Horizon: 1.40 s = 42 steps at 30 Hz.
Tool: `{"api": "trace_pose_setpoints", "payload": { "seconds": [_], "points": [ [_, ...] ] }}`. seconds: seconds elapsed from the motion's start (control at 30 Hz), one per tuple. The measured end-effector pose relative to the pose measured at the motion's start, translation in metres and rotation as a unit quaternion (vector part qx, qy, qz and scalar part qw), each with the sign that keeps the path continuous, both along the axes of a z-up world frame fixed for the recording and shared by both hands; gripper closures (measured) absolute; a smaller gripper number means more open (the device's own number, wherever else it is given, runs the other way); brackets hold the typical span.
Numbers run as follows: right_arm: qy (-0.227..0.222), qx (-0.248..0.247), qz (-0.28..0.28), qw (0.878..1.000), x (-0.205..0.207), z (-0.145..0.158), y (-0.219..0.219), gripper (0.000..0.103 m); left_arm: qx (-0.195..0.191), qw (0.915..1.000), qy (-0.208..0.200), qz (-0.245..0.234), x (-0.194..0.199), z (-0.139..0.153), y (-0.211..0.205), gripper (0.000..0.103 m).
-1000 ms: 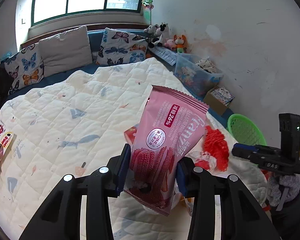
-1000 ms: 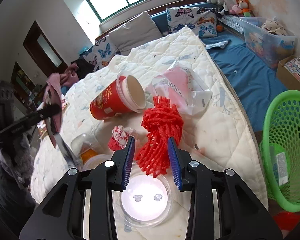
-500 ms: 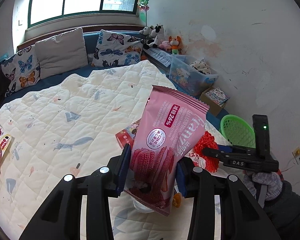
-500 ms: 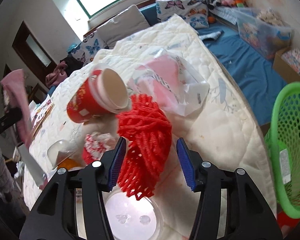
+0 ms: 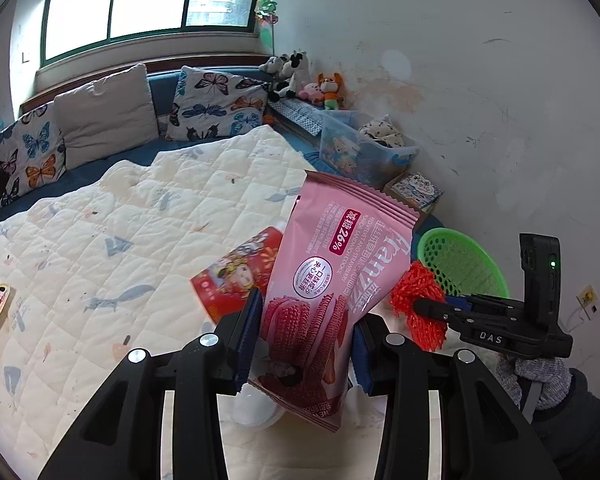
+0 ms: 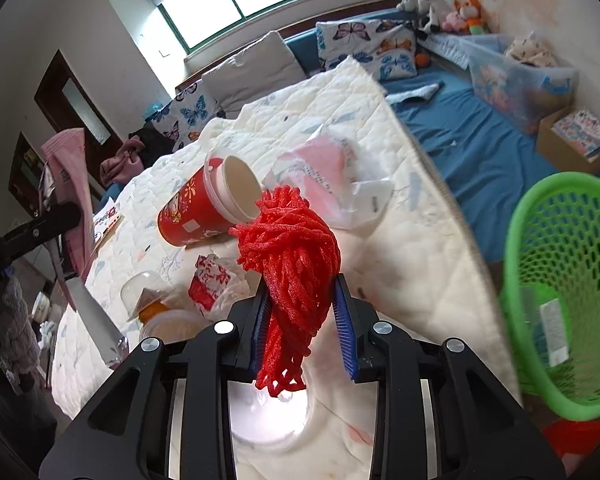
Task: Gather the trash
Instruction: 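Carry the red net over the green basket and open the right tool, then carry the pink packet over the green basket and open the left tool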
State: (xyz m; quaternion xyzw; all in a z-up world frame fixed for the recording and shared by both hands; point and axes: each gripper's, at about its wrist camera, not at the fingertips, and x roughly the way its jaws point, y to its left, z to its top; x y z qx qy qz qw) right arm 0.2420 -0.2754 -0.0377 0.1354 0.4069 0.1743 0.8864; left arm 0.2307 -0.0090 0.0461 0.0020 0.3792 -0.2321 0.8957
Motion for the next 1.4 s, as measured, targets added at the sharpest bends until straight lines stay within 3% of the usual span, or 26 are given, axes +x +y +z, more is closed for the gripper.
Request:
{"api": "trace_pose_setpoints", "payload": {
  "seconds": [0.33,0.73,1.03,1.27,1.4],
  "points": [
    [-0.012,-0.030,-0.042,0.999,-0.030,0.008,-0.051,0.072,-0.001,0.9988,-0.005,-0.048,-0.008,0.008,-0.064,0.064],
    [0.019,-0.056,-0.132,0.989,-0.052,-0.015,-0.161,0.070,0.001,0.9946,0.005,-0.104,-0.002,0.007,-0.159,0.064],
    [0.035,-0.034,-0.184,0.982,-0.054,-0.033,-0.213,0.067,0.017,0.9906,0.011,-0.135,0.009,0.002,-0.226,0.064],
    [0.041,-0.029,-0.206,0.977,-0.056,-0.043,-0.237,0.053,0.029,0.9872,0.019,-0.155,0.015,-0.007,-0.270,0.064],
    [0.036,-0.024,-0.215,0.976,-0.064,-0.042,-0.246,0.052,0.036,0.9860,0.031,-0.160,0.021,-0.016,-0.291,0.064]
  ]
}}
